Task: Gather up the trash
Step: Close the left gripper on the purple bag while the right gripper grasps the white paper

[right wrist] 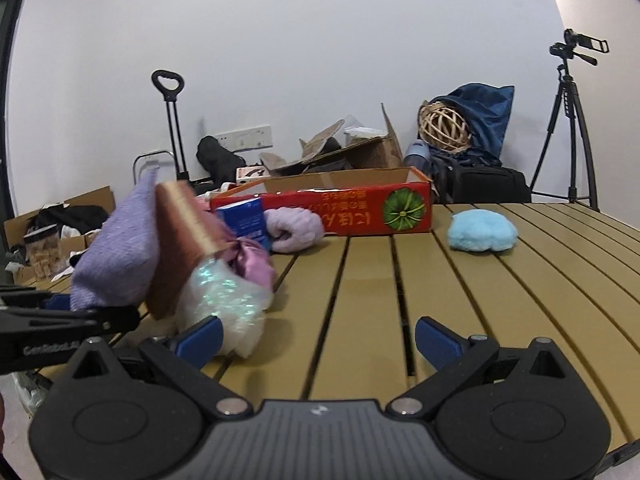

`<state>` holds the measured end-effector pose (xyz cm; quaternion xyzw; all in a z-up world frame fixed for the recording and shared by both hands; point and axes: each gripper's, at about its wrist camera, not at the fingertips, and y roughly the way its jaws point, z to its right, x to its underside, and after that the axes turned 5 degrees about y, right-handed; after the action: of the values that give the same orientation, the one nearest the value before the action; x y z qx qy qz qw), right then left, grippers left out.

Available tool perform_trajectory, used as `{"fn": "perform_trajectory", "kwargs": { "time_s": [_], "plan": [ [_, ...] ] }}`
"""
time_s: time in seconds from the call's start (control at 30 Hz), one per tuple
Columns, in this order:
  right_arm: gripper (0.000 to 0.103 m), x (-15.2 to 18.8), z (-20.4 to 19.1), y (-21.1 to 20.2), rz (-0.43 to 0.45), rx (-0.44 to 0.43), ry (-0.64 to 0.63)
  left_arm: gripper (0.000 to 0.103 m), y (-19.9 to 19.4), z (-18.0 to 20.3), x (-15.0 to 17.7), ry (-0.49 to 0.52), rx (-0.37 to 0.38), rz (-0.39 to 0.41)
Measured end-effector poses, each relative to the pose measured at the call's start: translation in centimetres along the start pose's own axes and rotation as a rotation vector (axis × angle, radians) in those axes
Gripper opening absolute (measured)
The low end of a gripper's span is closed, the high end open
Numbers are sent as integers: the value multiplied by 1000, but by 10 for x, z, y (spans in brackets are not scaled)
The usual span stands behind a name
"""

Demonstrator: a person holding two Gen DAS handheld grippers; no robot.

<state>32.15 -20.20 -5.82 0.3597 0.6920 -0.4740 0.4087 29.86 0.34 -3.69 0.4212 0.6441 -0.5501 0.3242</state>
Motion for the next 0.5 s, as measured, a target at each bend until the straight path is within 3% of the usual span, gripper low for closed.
{"fn": "perform_trajectory", "kwargs": {
  "time_s": [0.37,0.5],
  "plan": [
    [101,7,-9,-26,11,-43,1,43,-1,0,4,5,-2,-1],
    [90,17,-18,-37,20,-40,-33,43,-3,0,7,21,-5,-2]
  ]
}}
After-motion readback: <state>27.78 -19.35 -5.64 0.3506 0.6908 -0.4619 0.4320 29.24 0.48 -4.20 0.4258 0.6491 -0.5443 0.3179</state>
